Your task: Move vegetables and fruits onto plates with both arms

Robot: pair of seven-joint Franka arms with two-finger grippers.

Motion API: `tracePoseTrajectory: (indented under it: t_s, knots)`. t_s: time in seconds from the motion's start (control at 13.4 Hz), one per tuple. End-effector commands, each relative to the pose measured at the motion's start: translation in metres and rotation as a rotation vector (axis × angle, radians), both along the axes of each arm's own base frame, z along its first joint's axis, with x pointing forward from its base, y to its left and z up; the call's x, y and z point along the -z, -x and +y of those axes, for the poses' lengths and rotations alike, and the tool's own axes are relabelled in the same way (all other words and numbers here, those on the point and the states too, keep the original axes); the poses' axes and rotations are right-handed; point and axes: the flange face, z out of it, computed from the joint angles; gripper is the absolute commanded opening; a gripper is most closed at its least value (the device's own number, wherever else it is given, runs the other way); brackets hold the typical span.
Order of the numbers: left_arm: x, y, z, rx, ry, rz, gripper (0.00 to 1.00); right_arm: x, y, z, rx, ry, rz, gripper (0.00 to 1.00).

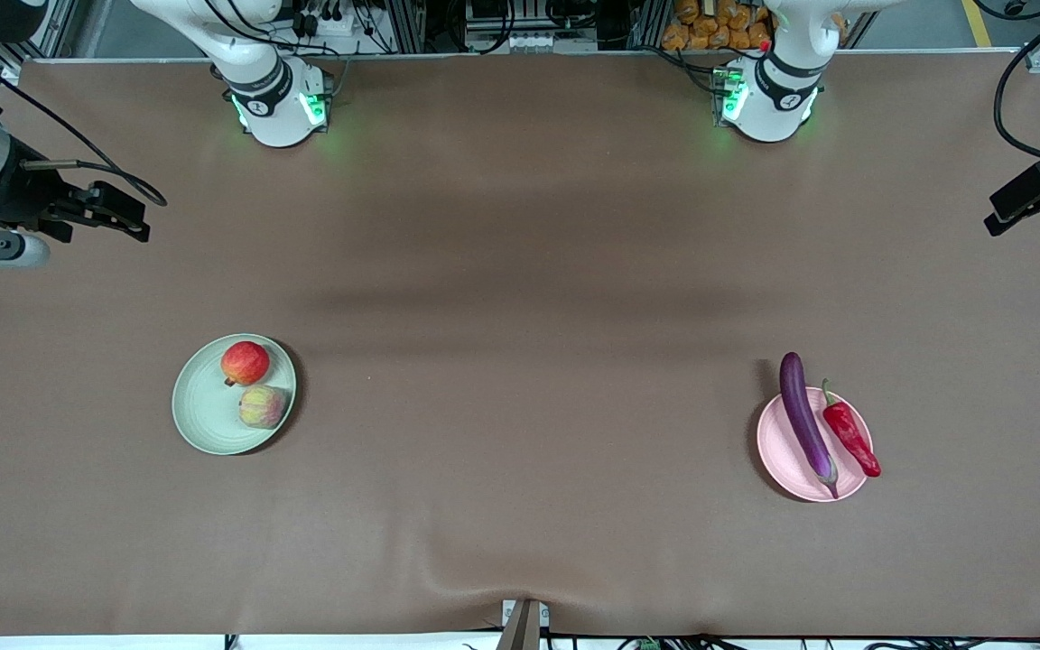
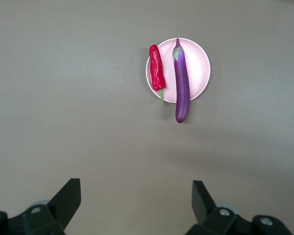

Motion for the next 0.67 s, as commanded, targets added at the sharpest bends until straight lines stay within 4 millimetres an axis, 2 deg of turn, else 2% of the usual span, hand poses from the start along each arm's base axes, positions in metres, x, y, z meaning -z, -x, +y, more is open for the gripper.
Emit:
tracePoseTrajectory:
  t_s: [0.0,0.22,0.3,0.6]
  knots:
    - [-0.003,0.001,-0.003,0.015,-0.017,0.005,1.00,-0.018,0.011,0.000,-0.018,0.000,-0.047,1.00]
    - [-0.003,0.003,-0.002,0.027,-0.013,0.018,1.00,-0.045,0.013,0.008,-0.050,0.046,-0.069,1.00]
    - [-0.002,0.004,-0.002,0.028,-0.011,0.024,1.00,-0.042,0.016,0.016,-0.064,0.046,-0.045,1.00]
    - [-0.004,0.008,-0.004,0.044,-0.010,0.040,1.00,-0.043,0.019,0.017,-0.064,0.041,-0.026,1.00]
